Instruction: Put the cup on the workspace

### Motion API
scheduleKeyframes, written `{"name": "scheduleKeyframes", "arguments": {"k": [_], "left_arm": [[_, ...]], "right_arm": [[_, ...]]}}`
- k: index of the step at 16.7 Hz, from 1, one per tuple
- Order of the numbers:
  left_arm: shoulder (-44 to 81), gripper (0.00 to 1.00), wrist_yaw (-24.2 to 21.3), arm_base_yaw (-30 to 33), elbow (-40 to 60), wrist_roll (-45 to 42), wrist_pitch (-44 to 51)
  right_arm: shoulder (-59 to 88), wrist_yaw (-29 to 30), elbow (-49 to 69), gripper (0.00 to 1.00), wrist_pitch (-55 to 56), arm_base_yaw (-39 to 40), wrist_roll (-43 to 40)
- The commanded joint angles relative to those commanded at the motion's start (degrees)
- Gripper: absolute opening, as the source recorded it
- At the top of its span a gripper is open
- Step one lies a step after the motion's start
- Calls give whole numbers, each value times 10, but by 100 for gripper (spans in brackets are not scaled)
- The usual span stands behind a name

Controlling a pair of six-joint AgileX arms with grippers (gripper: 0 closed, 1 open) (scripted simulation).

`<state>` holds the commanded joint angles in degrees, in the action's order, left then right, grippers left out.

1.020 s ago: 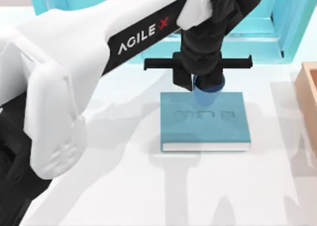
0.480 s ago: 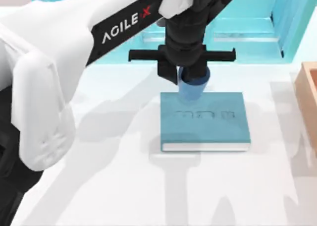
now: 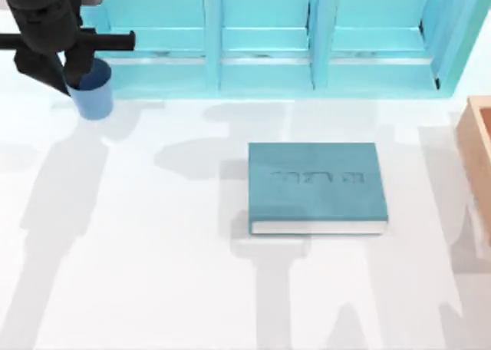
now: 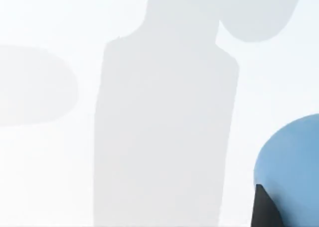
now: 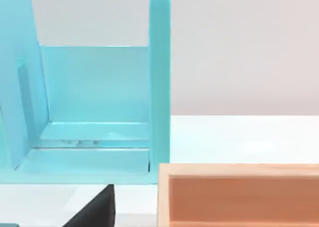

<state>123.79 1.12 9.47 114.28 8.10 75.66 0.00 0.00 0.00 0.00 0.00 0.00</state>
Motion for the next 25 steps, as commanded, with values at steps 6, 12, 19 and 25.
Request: {"name": "scheduleKeyframes", "arguments": {"k": [6, 12, 19, 25], "left_arm": [[-77, 0, -36, -173, -109, -172, -12], [-80, 0, -36, -181, -117, -182, -14], [-70, 0, -39, -170, -229, -168, -142], [-66, 8, -38, -168, -239, -168, -153]], "right_arm": [[0, 0, 0, 100, 0, 0, 0], [0, 0, 0, 100, 0, 0, 0], [0, 0, 0, 100, 0, 0, 0], [0, 0, 0, 100, 0, 0, 0]]}}
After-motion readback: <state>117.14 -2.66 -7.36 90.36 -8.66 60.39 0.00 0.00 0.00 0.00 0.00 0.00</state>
